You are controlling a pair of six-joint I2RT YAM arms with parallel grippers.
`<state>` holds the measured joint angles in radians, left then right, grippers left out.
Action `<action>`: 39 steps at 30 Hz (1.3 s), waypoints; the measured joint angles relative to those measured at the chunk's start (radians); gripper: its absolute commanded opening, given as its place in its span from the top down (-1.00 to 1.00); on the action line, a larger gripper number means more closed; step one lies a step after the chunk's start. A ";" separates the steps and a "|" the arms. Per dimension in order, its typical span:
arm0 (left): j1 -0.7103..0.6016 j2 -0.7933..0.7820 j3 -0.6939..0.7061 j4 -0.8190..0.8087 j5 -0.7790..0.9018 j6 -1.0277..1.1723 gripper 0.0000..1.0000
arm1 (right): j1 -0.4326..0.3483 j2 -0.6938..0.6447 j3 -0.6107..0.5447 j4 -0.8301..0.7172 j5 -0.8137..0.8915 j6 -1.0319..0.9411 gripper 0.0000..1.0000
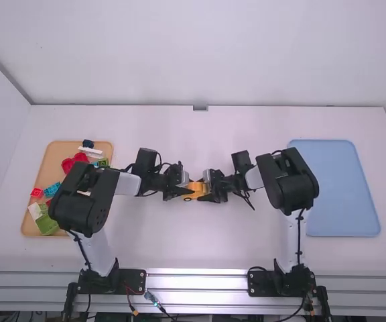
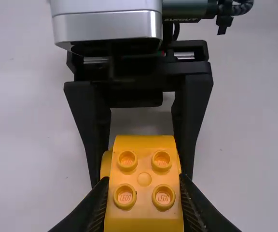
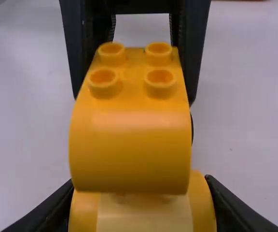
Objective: Assemble lego blocks to make yellow taxi
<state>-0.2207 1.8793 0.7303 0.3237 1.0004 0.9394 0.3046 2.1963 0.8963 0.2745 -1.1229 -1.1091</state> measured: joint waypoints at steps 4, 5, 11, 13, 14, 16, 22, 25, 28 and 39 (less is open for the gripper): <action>-0.012 0.000 -0.020 0.037 -0.023 -0.016 0.95 | 0.000 0.000 0.000 0.000 0.000 0.000 0.03; -0.012 0.000 -0.025 0.044 -0.033 -0.023 0.96 | 0.000 0.000 0.000 0.000 0.001 0.000 0.03; -0.012 0.000 -0.029 0.061 -0.056 -0.054 0.96 | 0.000 0.000 0.000 0.000 0.002 0.000 0.03; -0.012 0.000 -0.029 0.064 -0.060 -0.059 0.96 | 0.000 0.000 0.000 0.000 0.002 0.000 0.03; -0.012 0.000 -0.029 0.063 -0.061 -0.061 0.95 | 0.000 0.000 0.000 0.000 0.003 0.000 0.03; -0.012 0.000 -0.029 0.063 -0.065 -0.066 0.96 | 0.000 0.000 0.000 0.000 0.002 0.002 0.03; -0.010 0.000 -0.029 0.063 -0.071 -0.079 0.96 | 0.000 0.000 0.000 0.001 0.003 0.002 0.03; -0.010 0.002 -0.029 0.063 -0.071 -0.080 0.95 | 0.000 0.000 0.000 0.001 0.003 0.002 0.03; -0.006 0.012 -0.026 0.071 -0.058 -0.079 0.96 | 0.000 0.000 0.000 0.002 0.003 0.000 0.03; -0.001 0.051 -0.008 0.073 -0.022 -0.083 0.96 | -0.003 0.000 0.000 0.008 0.009 -0.009 0.02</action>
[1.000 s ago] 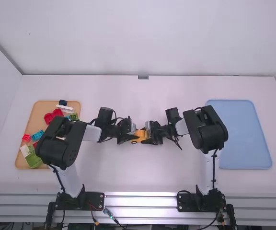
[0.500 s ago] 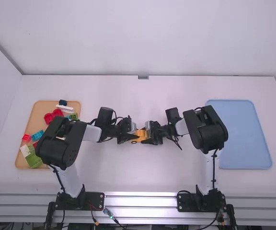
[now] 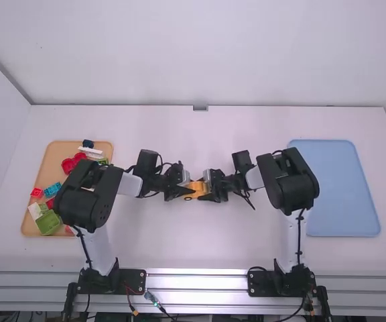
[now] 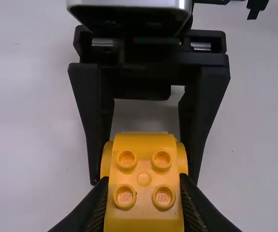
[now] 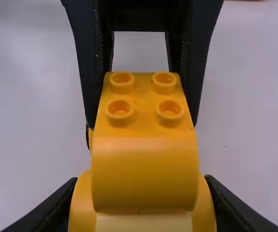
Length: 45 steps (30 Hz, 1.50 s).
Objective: Assemble lego blocks to make yellow taxi
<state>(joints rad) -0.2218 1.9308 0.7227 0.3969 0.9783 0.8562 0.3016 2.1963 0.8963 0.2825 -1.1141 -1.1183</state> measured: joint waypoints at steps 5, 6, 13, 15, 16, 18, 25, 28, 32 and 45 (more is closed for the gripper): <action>-0.002 0.000 0.010 -0.030 -0.015 0.004 0.96 | 0.000 0.000 0.000 0.001 0.002 -0.002 0.03; -0.002 0.000 0.010 -0.030 -0.016 0.005 0.96 | 0.000 0.000 0.000 0.002 0.002 -0.003 0.03; -0.010 -0.003 0.010 -0.021 -0.032 0.007 0.96 | -0.003 0.000 0.000 0.006 0.003 0.001 0.03; -0.011 -0.003 0.010 -0.021 -0.034 0.007 0.96 | -0.003 0.000 0.000 0.008 0.003 0.003 0.03; -0.011 -0.003 0.010 -0.021 -0.034 0.006 0.96 | -0.003 0.000 0.000 0.014 0.003 0.010 0.03; -0.011 -0.003 0.010 -0.018 -0.037 0.008 0.95 | -0.003 0.000 0.000 0.017 0.006 0.014 0.03; -0.011 -0.003 0.010 -0.017 -0.040 0.007 0.95 | -0.003 0.000 0.000 0.021 0.007 0.019 0.01; -0.011 -0.003 0.012 -0.019 -0.041 0.008 0.96 | -0.003 0.000 0.000 0.020 0.006 0.019 0.01; -0.016 -0.005 0.027 -0.054 -0.055 0.012 0.96 | -0.003 0.000 0.000 0.021 0.010 0.020 0.00; -0.034 -0.016 0.045 -0.092 -0.100 0.023 0.81 | -0.010 0.000 0.000 0.022 0.010 0.020 -0.02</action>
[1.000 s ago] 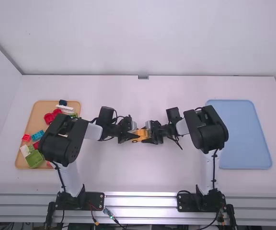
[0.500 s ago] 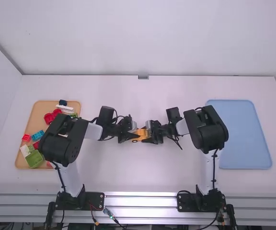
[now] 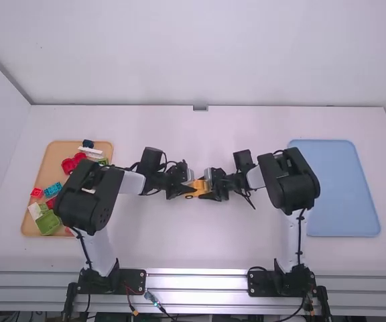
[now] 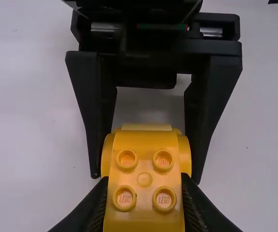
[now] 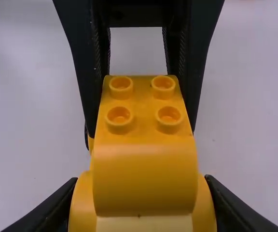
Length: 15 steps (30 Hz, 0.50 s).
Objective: Assemble lego blocks to make yellow taxi
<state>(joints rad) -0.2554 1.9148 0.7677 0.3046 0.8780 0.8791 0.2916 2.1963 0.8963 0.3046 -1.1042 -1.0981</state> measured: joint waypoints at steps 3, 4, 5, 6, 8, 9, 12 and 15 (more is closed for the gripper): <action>0.000 0.000 0.000 0.000 0.000 0.000 0.74 | 0.000 0.000 0.000 0.000 0.000 0.000 -0.03; -0.001 -0.002 0.000 -0.001 -0.002 0.000 0.74 | 0.000 0.000 0.000 0.001 0.000 0.000 -0.03; -0.002 -0.004 0.000 -0.002 -0.005 -0.001 0.74 | 0.000 0.000 0.000 0.000 0.000 0.000 -0.03; -0.003 -0.006 0.000 -0.004 -0.010 -0.001 0.74 | 0.000 0.000 0.000 0.000 0.000 0.000 -0.03; -0.008 -0.014 0.000 -0.012 -0.025 -0.003 0.75 | 0.000 0.000 0.000 0.000 0.000 -0.001 -0.02; -0.010 -0.017 0.000 -0.014 -0.031 -0.004 0.75 | 0.000 0.000 0.000 0.001 0.000 0.000 -0.03; -0.015 -0.026 0.000 -0.023 -0.049 -0.005 0.72 | 0.000 0.000 0.000 0.001 0.000 0.000 -0.03; -0.015 -0.029 -0.001 -0.025 -0.056 -0.005 0.67 | 0.000 0.000 0.000 0.002 0.000 0.000 -0.02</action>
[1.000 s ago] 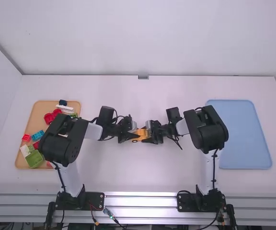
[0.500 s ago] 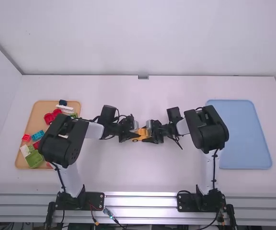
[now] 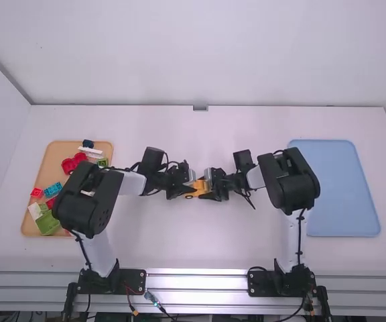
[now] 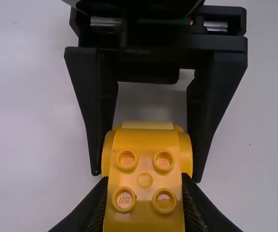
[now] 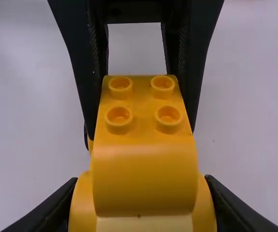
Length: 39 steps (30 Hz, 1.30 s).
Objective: Assemble lego blocks to make yellow taxi
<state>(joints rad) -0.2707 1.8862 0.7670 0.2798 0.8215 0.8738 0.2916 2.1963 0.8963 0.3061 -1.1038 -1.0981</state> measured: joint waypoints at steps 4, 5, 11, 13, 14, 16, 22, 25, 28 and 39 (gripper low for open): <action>-0.001 -0.005 -0.002 0.000 -0.008 -0.002 0.57 | 0.000 0.000 0.000 0.000 0.000 0.000 -0.04; -0.002 -0.005 -0.002 0.000 -0.011 -0.003 0.57 | 0.000 0.000 0.000 -0.001 0.000 0.000 -0.07; -0.002 -0.006 -0.002 0.001 -0.012 -0.003 0.58 | 0.000 0.000 0.000 -0.002 0.005 0.000 -0.08; -0.002 -0.010 -0.004 0.001 -0.016 -0.003 0.56 | 0.000 0.000 0.000 -0.002 0.008 -0.001 -0.08; -0.002 -0.010 -0.004 0.001 -0.016 -0.003 0.56 | 0.000 0.000 0.000 -0.002 0.008 -0.001 -0.08; -0.002 -0.013 -0.007 0.001 -0.019 -0.002 0.56 | 0.002 0.000 0.000 -0.002 0.009 -0.001 -0.08; -0.003 -0.017 -0.007 -0.003 -0.024 -0.003 0.53 | 0.003 0.000 0.000 -0.002 0.009 0.000 -0.08; -0.004 -0.021 -0.008 -0.005 -0.028 -0.002 0.42 | 0.003 0.000 0.000 -0.002 0.010 -0.001 -0.08; -0.008 -0.031 -0.014 -0.007 -0.045 -0.003 0.35 | 0.006 0.000 0.000 -0.002 0.010 0.000 -0.08; -0.011 -0.052 -0.022 -0.014 -0.098 -0.010 0.21 | 0.010 0.000 0.003 -0.002 0.015 0.026 -0.08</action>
<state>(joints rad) -0.2817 1.8343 0.7448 0.2653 0.7235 0.8635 0.3012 2.1963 0.8993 0.3042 -1.0889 -1.0721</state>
